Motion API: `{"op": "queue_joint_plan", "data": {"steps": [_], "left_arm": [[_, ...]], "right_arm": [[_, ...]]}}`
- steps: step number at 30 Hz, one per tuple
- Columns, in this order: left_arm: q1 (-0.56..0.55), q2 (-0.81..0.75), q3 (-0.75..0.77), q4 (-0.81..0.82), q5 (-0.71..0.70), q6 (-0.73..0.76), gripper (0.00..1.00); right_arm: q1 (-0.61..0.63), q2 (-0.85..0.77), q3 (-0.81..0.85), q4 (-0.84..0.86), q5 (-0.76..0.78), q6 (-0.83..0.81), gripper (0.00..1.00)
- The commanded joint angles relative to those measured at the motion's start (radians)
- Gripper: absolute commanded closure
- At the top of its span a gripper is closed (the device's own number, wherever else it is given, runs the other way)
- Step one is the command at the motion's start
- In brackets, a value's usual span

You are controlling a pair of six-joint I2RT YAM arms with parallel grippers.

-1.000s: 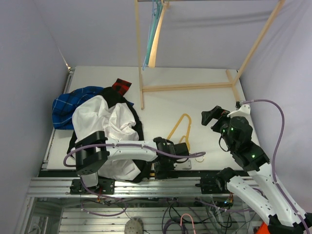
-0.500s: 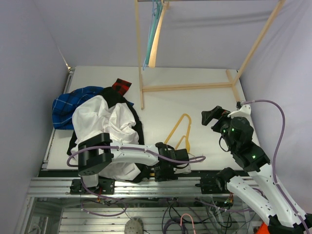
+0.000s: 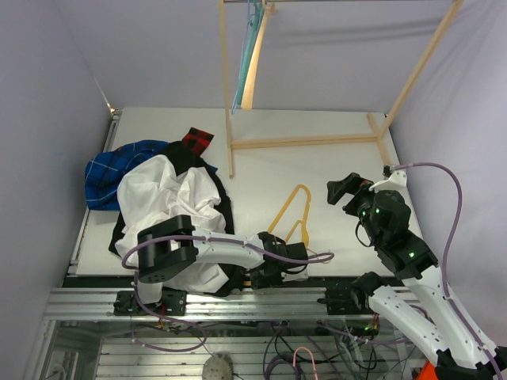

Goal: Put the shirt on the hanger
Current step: Pick up the hanger at the center of the board.

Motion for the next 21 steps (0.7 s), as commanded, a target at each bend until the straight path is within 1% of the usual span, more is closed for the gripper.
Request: {"op": "queue_joint_plan", "data": {"steps": [1,8,11,12,13,16,17,21], "left_arm": [[0.013,0.045,0.005,0.012,-0.025,-0.014,0.53],[0.017,0.083,0.013,-0.005,-0.016,-0.012,0.57],[0.009,0.098,0.022,-0.026,-0.006,-0.013,0.55],[0.001,0.101,0.024,-0.033,-0.007,-0.015,0.56],[-0.005,0.103,0.027,-0.038,-0.007,-0.016,0.63],[-0.017,0.107,0.028,-0.042,0.004,-0.021,0.90],[-0.019,0.110,0.030,-0.043,0.007,-0.020,0.93],[-0.020,0.107,0.041,-0.052,0.046,-0.007,0.93]], "right_arm": [[-0.003,-0.005,-0.013,0.027,0.003,-0.006,0.00],[-0.004,-0.006,-0.011,0.024,0.009,-0.017,0.00],[-0.004,-0.006,-0.010,0.027,0.011,-0.021,0.00],[-0.004,-0.007,-0.011,0.028,0.012,-0.023,0.00],[-0.004,-0.006,-0.011,0.028,0.014,-0.022,0.00],[-0.003,-0.007,-0.013,0.029,0.015,-0.024,0.00],[-0.003,-0.007,-0.013,0.027,0.015,-0.024,0.00],[-0.004,-0.013,-0.011,0.021,0.021,-0.028,0.00]]}}
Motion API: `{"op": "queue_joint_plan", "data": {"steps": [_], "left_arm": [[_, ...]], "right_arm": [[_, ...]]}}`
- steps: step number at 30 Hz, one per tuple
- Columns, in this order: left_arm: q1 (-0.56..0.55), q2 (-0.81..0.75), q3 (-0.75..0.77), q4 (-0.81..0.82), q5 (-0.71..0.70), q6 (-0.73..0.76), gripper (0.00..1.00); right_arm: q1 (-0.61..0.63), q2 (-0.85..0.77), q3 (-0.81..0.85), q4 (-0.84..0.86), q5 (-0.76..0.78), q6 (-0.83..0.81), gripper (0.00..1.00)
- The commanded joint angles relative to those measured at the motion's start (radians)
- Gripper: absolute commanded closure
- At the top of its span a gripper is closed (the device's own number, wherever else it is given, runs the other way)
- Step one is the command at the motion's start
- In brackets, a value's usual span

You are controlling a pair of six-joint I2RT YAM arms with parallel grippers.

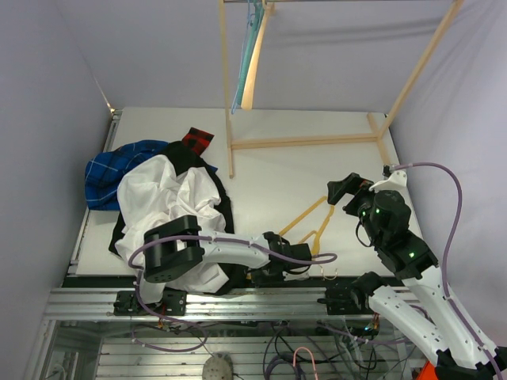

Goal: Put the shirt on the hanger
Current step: Pick up the hanger at the center of the board.

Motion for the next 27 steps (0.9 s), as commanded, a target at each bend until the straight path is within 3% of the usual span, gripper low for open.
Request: {"op": "queue_joint_plan", "data": {"steps": [1,6,14,21,24,27], "left_arm": [[-0.011,0.044,-0.003,-0.008,0.099,0.015,0.93],[0.048,-0.038,0.084,-0.078,0.266,0.158,0.93],[0.376,-0.094,0.324,-0.193,0.433,0.220,0.93],[0.536,-0.065,0.351,-0.233,0.630,0.229,0.93],[0.572,-0.054,0.345,-0.231,0.669,0.232,0.93],[0.589,-0.046,0.346,-0.230,0.687,0.232,0.93]], "right_arm": [[-0.003,-0.014,-0.009,0.017,0.020,-0.016,0.00],[-0.004,-0.036,0.006,0.006,0.039,-0.031,0.00],[-0.004,-0.055,-0.004,0.006,0.040,-0.027,0.00],[-0.003,-0.051,0.021,0.012,0.038,-0.057,0.00],[-0.004,-0.040,0.009,0.039,-0.083,-0.093,0.00],[-0.004,-0.022,-0.056,0.121,-0.275,-0.017,0.00]]}}
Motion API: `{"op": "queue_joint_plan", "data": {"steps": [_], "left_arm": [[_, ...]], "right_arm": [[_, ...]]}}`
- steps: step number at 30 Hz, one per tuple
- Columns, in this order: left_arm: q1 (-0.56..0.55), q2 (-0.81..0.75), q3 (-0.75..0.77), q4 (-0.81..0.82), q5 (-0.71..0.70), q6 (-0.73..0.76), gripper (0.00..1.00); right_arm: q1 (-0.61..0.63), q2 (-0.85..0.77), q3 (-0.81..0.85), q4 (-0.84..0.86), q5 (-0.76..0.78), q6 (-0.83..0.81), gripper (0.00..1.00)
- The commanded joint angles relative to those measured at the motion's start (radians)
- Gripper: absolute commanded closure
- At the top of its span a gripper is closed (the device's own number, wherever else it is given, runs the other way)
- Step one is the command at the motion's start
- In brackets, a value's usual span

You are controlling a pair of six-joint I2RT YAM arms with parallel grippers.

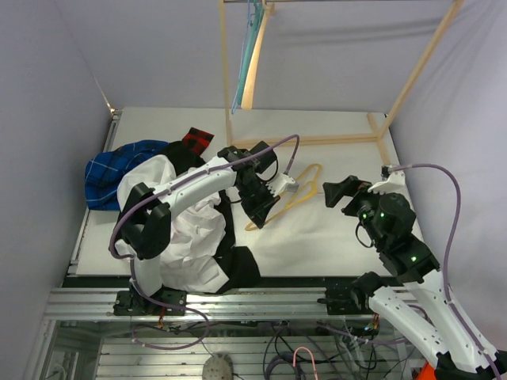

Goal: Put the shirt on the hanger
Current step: Pick up the hanger at the center of the board.

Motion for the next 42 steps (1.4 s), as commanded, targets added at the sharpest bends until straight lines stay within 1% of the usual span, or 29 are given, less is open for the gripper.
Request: {"op": "queue_joint_plan", "data": {"steps": [1,3,5,8,10,13,16,19,21,25,29,32,36,42], "left_arm": [[0.022,0.016,0.001,-0.023,0.108,0.020,0.93],[0.025,0.018,0.003,-0.023,0.104,0.017,0.93],[0.029,0.018,0.003,-0.020,0.101,0.013,0.93],[0.034,0.020,-0.006,-0.005,0.096,0.001,0.93],[0.034,0.024,-0.013,0.009,0.099,-0.008,0.93],[0.034,0.035,-0.012,0.026,0.109,-0.029,0.93],[0.034,0.049,0.005,0.043,0.122,-0.050,0.93],[0.032,0.072,0.041,0.039,0.139,-0.060,0.93],[0.030,0.083,0.055,0.039,0.140,-0.065,0.93],[0.028,0.093,0.068,0.043,0.143,-0.072,0.93],[0.018,0.108,0.079,0.041,0.161,-0.079,0.93],[0.007,0.114,0.088,0.039,0.171,-0.084,0.93],[-0.005,0.113,0.090,0.044,0.173,-0.093,0.93],[-0.015,0.110,0.088,0.049,0.184,-0.100,0.93]], "right_arm": [[-0.004,0.031,-0.082,0.124,-0.262,0.087,0.00],[-0.004,0.073,-0.115,0.127,-0.286,0.213,0.00],[0.000,0.086,-0.129,0.115,-0.258,0.315,0.00],[0.018,-0.011,-0.161,0.096,-0.119,0.446,0.00],[0.020,-0.082,-0.149,0.047,-0.013,0.495,0.00],[0.020,-0.047,-0.093,-0.032,0.047,0.504,0.00],[0.020,0.065,-0.055,-0.088,0.016,0.528,0.00],[0.023,0.110,-0.114,-0.011,-0.045,0.590,0.00],[0.025,0.123,-0.162,0.048,-0.052,0.632,0.00],[0.059,0.205,-0.179,0.079,0.022,0.680,0.00],[0.112,0.312,-0.152,0.127,0.109,0.677,0.00],[0.131,0.384,-0.147,0.192,0.134,0.671,0.00],[0.134,0.437,-0.150,0.217,0.172,0.709,0.00],[0.134,0.470,-0.181,0.287,0.170,0.727,0.12]]}}
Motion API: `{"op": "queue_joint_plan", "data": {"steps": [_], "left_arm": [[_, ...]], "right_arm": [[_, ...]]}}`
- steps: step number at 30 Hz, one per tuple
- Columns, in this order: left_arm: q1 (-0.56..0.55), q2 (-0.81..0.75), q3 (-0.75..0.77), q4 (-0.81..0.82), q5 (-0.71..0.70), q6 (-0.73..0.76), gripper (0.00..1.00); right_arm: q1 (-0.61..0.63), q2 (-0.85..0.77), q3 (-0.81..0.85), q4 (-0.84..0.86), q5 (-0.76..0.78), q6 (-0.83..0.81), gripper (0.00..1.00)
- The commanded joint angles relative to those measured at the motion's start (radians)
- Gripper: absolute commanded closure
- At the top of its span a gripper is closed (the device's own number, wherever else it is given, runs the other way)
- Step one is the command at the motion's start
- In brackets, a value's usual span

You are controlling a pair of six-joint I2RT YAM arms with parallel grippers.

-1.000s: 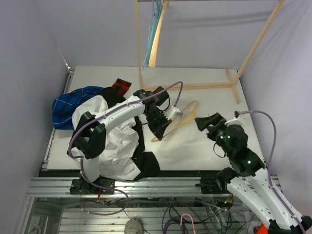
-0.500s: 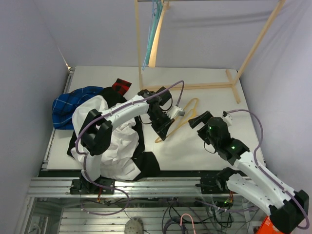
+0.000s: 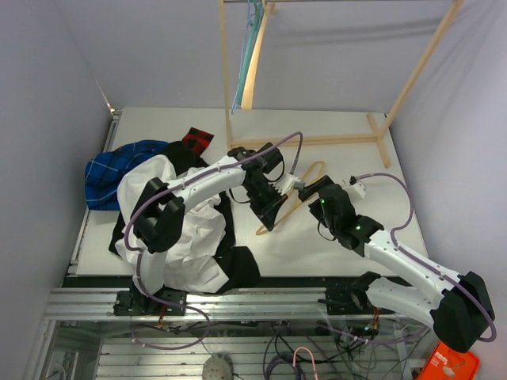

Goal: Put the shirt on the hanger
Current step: Pick up the hanger at the center of the board.

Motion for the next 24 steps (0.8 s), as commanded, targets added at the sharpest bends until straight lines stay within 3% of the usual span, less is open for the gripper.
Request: {"op": "queue_joint_plan", "data": {"steps": [1,2,4,6,7,8,10,11,12,13,19,24], "left_arm": [[-0.012,0.010,0.037,0.016,0.054,-0.013,0.93],[-0.015,0.009,0.039,0.016,0.056,-0.015,0.93],[-0.019,0.009,0.043,0.018,0.056,-0.019,0.93],[-0.022,0.009,0.049,0.019,0.060,-0.021,0.93],[-0.022,0.010,0.053,0.019,0.062,-0.023,0.93],[-0.023,0.012,0.061,0.017,0.065,-0.022,0.93],[-0.023,0.019,0.085,-0.002,0.070,-0.012,0.92],[-0.024,0.024,0.107,-0.024,0.077,0.003,0.77],[-0.025,0.033,0.136,-0.059,0.089,0.033,0.55],[-0.026,0.042,0.181,-0.103,0.088,0.065,0.05],[-0.015,0.023,0.426,-0.364,0.065,0.340,0.05],[0.024,-0.104,0.445,-0.434,0.058,0.507,0.05]], "right_arm": [[0.006,0.029,-0.010,0.089,0.034,0.036,0.15],[0.006,0.047,-0.009,0.097,0.027,0.039,0.18],[0.008,0.071,-0.008,0.124,0.009,0.036,0.34],[0.014,0.094,0.004,0.125,0.002,0.039,0.68],[0.017,0.101,0.011,0.114,0.002,0.040,0.93],[0.020,0.106,0.019,0.090,0.006,0.042,1.00],[0.026,0.090,0.023,0.074,0.016,0.015,1.00],[0.026,0.071,0.024,0.063,0.021,-0.017,1.00],[0.026,0.045,0.028,0.049,0.023,-0.079,1.00],[0.026,0.015,0.032,0.039,0.023,-0.139,1.00],[0.025,-0.174,0.048,0.037,-0.099,-0.500,1.00],[0.024,-0.211,0.068,0.003,-0.358,-0.700,1.00]]}}
